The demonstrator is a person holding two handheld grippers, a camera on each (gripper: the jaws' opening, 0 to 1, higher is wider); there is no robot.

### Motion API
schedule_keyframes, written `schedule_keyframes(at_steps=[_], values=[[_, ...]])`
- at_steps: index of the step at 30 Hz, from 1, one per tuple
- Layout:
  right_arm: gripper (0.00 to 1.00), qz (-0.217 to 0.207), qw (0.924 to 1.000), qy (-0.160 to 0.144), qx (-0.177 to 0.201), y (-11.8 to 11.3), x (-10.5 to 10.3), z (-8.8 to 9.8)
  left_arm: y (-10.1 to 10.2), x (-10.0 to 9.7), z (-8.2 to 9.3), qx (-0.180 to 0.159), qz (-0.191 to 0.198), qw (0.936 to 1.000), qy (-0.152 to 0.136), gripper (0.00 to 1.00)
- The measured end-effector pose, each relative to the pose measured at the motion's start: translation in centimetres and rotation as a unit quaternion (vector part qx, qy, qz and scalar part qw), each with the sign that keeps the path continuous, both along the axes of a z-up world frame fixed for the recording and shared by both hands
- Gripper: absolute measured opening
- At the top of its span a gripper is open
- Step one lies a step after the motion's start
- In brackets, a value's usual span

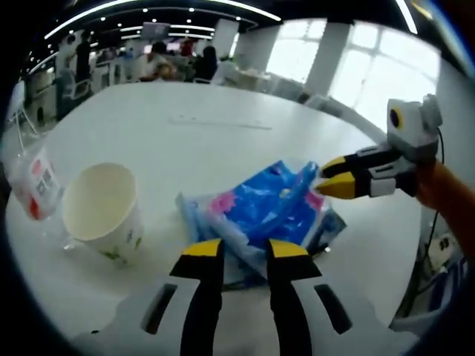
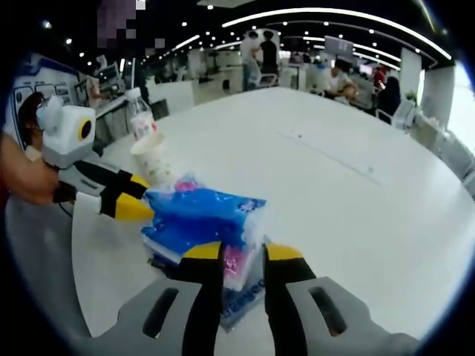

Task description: Arrange the tabletop items into an orderly group along one side of the table until the central work area is clear of visible clutter.

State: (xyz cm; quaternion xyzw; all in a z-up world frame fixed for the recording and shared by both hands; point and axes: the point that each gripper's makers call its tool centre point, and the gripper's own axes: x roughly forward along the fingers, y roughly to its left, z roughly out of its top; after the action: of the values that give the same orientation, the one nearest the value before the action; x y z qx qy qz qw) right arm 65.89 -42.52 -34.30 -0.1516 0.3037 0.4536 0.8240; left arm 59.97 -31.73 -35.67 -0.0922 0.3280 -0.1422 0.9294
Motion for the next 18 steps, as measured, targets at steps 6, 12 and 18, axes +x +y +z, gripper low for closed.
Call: schedule_keyframes(at_steps=[6, 12, 18], values=[[0.2, -0.002, 1.0, 0.005, 0.007, 0.83, 0.29, -0.4, -0.08, 0.29, -0.05, -0.002, 0.001, 1.0, -0.001, 0.19], [0.14, -0.004, 1.0, 0.001, 0.006, 0.94, 0.44, -0.61, -0.14, 0.37, -0.06, -0.004, 0.001, 1.0, -0.002, 0.18], [0.08, -0.008, 1.0, -0.002, 0.003, 0.61, 0.52, -0.8, -0.14, 0.57, 0.0, -0.008, 0.004, 0.9999, -0.005, 0.17]])
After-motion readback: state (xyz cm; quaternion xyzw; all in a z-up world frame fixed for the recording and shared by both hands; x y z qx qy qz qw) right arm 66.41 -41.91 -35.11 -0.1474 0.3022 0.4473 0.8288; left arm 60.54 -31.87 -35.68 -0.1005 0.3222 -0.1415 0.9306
